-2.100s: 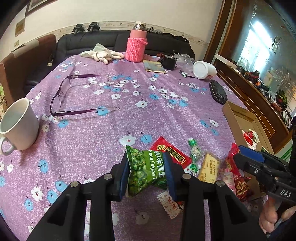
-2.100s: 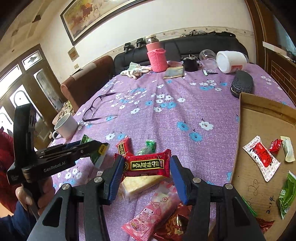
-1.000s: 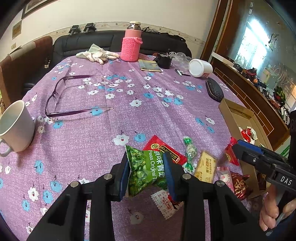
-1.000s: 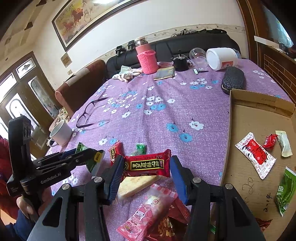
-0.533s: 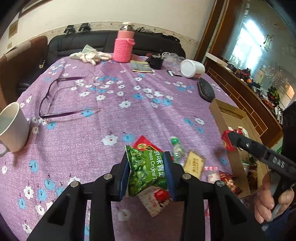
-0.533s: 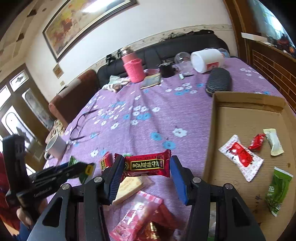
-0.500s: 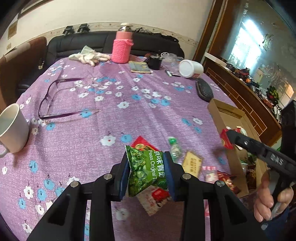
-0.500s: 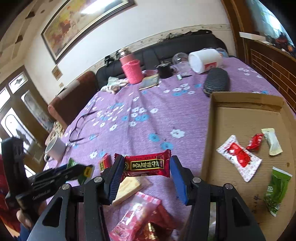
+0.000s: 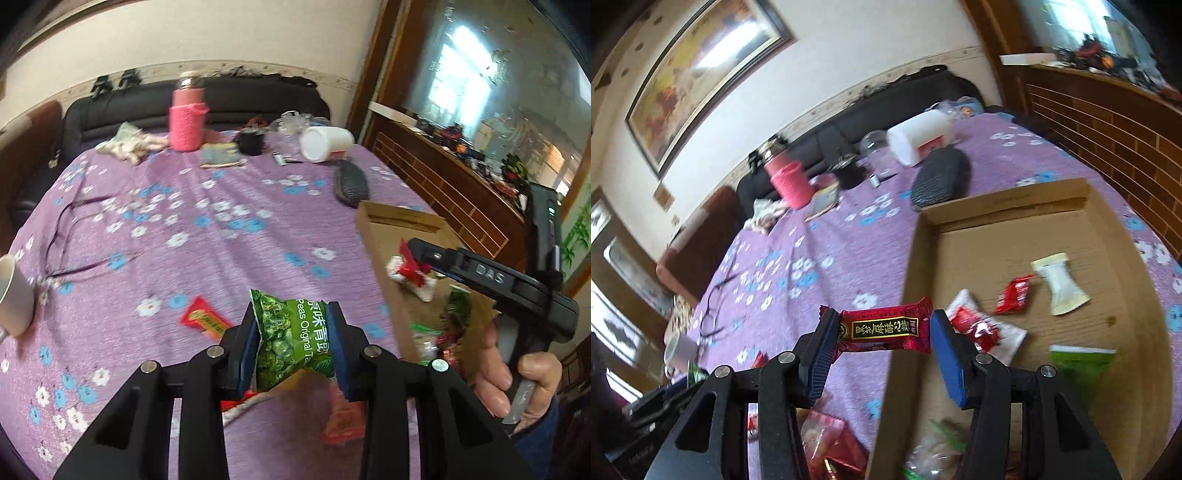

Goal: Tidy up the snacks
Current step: 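Carry the green peas bag and red bar packet over the tray, then open right gripper over the tray while left lowers and releases the green bag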

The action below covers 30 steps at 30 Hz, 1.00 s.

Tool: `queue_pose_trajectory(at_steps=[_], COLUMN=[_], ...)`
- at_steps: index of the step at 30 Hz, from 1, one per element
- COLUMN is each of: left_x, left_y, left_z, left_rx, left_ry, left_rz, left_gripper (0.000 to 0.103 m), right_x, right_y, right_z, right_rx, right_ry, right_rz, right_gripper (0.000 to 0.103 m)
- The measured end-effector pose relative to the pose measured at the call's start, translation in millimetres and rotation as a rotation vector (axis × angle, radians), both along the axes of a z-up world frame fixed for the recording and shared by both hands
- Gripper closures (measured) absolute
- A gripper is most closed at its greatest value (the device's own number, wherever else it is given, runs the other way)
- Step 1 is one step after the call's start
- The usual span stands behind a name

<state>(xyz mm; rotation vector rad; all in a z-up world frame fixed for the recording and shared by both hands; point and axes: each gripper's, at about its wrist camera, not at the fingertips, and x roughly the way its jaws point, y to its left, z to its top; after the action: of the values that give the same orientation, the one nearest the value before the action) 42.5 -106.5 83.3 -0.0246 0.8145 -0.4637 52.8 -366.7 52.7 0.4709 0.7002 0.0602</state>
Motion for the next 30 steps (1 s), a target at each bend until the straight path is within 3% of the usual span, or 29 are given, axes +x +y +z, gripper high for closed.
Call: queue_pose_trajectory(at_steps=[9, 17, 30], left_x=[-12, -22, -20], left_y=[-86, -153, -157], left_z=[-3, -25, -44], left_rx=[-0.009, 0.033, 0.007], left_ry=[0.032, 0.077, 0.096], left_rz=[-0.167, -0.283, -0.304], left_gripper=[0.069, 0.069, 0.069], right_x=[-13, -10, 2], right_y=[-66, -93, -89], right_z=[-1, -15, -29], right_rx=[0.021, 0.052, 0.046], right_ry=[0.04, 0.133, 0.202], right_rz=[-0.216, -0.285, -0.272], right_gripper=[0.049, 0.049, 0.049])
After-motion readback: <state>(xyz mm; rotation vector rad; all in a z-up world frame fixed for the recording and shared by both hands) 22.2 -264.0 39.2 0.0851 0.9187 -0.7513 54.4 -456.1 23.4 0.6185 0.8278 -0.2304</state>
